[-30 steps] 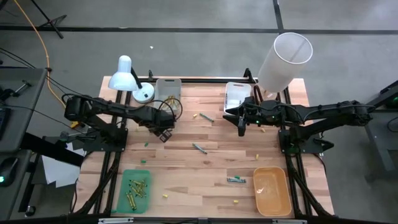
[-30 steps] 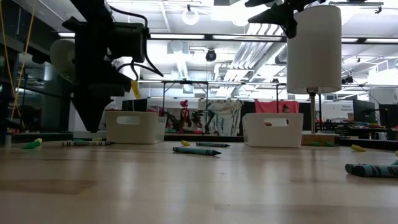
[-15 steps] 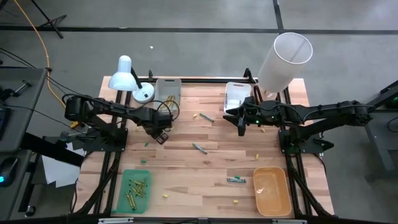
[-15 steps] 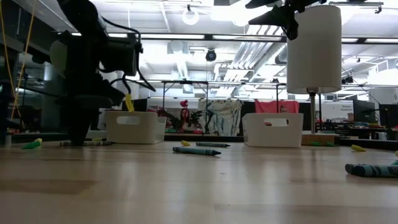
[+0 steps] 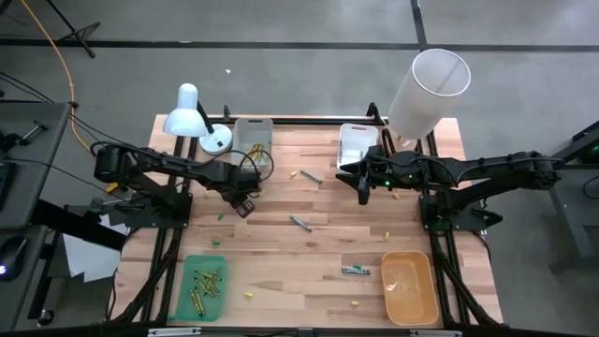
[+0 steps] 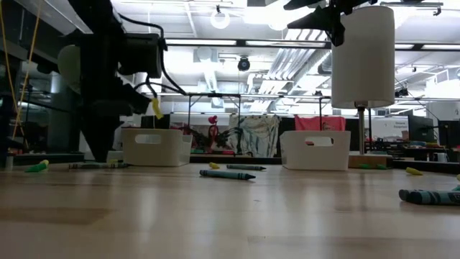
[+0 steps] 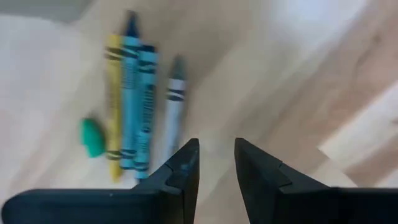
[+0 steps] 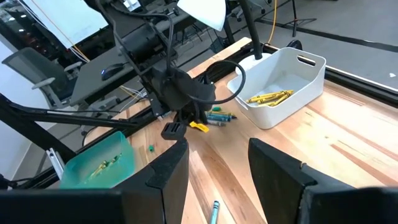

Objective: Sort crayons
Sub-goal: Put the gray crayon into the white bin

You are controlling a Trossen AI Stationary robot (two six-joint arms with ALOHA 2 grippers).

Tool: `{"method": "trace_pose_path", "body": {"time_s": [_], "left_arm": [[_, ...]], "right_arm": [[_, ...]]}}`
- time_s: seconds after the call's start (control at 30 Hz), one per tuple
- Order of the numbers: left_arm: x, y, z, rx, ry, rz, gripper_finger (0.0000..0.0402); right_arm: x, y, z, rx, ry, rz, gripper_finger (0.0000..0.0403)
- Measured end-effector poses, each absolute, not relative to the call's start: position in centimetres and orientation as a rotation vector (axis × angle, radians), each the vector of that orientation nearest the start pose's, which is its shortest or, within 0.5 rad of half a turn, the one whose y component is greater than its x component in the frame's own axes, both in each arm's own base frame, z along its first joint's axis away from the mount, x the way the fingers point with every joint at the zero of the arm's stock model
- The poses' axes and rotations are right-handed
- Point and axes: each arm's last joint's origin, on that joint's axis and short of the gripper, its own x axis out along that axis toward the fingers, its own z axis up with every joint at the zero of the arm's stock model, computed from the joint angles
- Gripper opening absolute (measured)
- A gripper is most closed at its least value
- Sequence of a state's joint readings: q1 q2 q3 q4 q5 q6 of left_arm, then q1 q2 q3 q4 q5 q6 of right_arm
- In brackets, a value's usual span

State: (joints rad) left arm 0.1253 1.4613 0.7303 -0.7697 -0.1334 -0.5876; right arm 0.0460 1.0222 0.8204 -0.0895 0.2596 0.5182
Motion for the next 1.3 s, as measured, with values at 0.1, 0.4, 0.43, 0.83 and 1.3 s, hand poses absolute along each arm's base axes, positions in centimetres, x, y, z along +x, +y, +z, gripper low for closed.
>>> {"method": "trace_pose_path", "body": {"time_s": [0.1, 0.4, 0.43, 0.83, 1.3], "left_arm": [[21.5, 3.3, 15.3, -0.409, 1.392, 0.694, 0.0090], [20.6, 3.1, 14.0, -0.404, 1.421, 0.677, 0.0090], [20.5, 3.1, 13.9, -0.403, 1.420, 0.682, 0.0090], [20.0, 3.1, 13.1, -0.449, 1.433, 0.673, 0.0090], [19.7, 2.7, 13.6, -0.414, 1.450, 0.556, 0.0004]], "right_arm": [[22.6, 0.3, 31.0, 0.467, 0.231, -0.283, 0.0161], [22.5, 0.3, 30.9, 0.463, 0.252, -0.289, 0.0161], [22.5, 0.3, 30.9, 0.462, 0.251, -0.291, 0.0161], [23.5, 0.3, 30.0, 0.478, 0.277, -0.323, 0.0161], [23.9, 0.3, 29.7, 0.510, 0.274, -0.326, 0.0161]]}}
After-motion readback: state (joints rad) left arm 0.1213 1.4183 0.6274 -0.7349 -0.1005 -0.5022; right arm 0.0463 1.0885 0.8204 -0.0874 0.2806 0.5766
